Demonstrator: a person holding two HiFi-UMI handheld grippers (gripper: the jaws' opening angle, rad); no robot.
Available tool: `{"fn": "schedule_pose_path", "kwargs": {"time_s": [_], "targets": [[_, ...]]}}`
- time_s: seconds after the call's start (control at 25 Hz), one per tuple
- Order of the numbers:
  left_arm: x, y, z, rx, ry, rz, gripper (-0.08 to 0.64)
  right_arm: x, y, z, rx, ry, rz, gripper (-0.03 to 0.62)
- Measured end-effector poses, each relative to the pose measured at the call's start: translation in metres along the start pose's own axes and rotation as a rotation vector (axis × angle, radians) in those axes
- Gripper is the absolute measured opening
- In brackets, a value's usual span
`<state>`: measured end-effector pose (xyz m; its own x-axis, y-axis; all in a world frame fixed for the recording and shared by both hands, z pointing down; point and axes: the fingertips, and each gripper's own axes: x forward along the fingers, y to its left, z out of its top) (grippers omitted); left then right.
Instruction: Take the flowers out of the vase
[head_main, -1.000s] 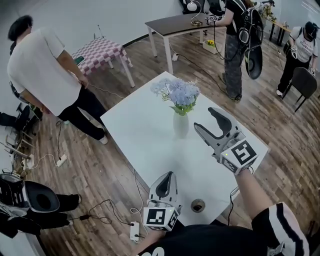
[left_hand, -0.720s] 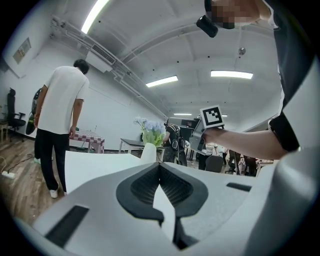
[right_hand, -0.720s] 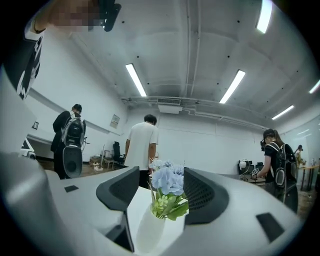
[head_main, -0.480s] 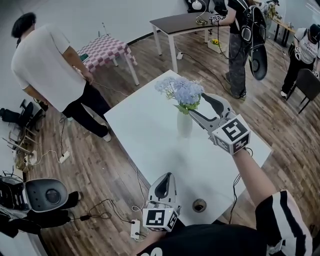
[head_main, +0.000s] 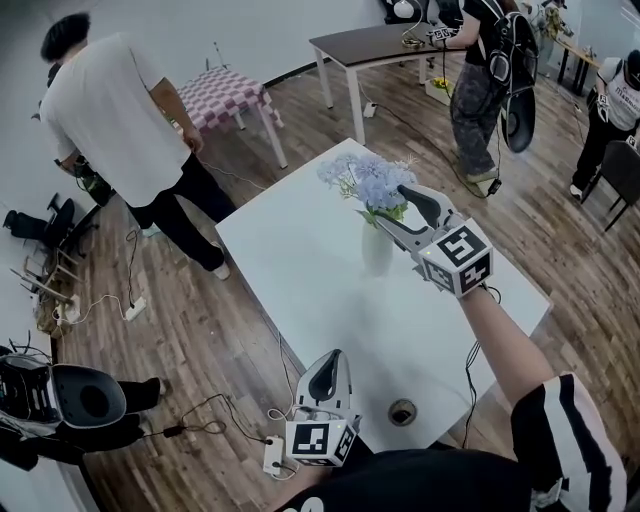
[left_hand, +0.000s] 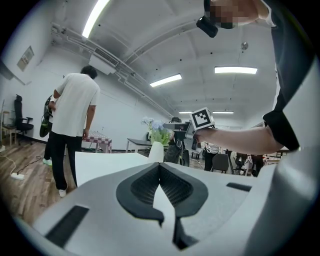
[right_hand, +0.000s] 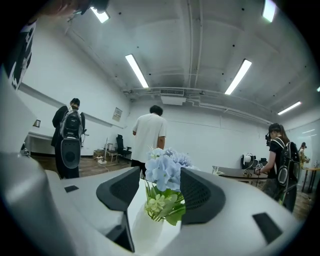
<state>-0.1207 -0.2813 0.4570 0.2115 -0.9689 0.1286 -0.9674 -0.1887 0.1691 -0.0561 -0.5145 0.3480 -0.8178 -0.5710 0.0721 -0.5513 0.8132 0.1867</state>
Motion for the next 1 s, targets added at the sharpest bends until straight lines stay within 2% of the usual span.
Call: {"fn": "schedule_pose_path", "kwargs": {"time_s": [0.28, 0.32, 0.36, 0.56, 1.0], "targets": [[-0.005, 0.002, 0.001, -0.009, 0.007, 0.018, 0.002, 0.006, -0.002, -0.011, -0.023, 0.056, -0.005, 0.244], [-0.006, 0.001, 0.002, -0.011, 0.007, 0.02, 0.002, 0.005, -0.002, -0.011, -0.03, 0.061, -0.004, 0.201], [-0.007, 0.001, 0.002, -0.012, 0.007, 0.022, 0.002, 0.005, -0.002, -0.012, -0.034, 0.064, -0.002, 0.116], [-0.01, 0.004, -0.003, -0.009, 0.008, 0.029, 0.002, 0.005, -0.002, -0.018, -0.06, 0.067, -0.021, 0.04], [-0.002, 0.002, -0.001, -0.004, 0.009, 0.034, 0.002, 0.002, -0.009, -0.009, -0.092, 0.012, -0.063, 0.023]]}}
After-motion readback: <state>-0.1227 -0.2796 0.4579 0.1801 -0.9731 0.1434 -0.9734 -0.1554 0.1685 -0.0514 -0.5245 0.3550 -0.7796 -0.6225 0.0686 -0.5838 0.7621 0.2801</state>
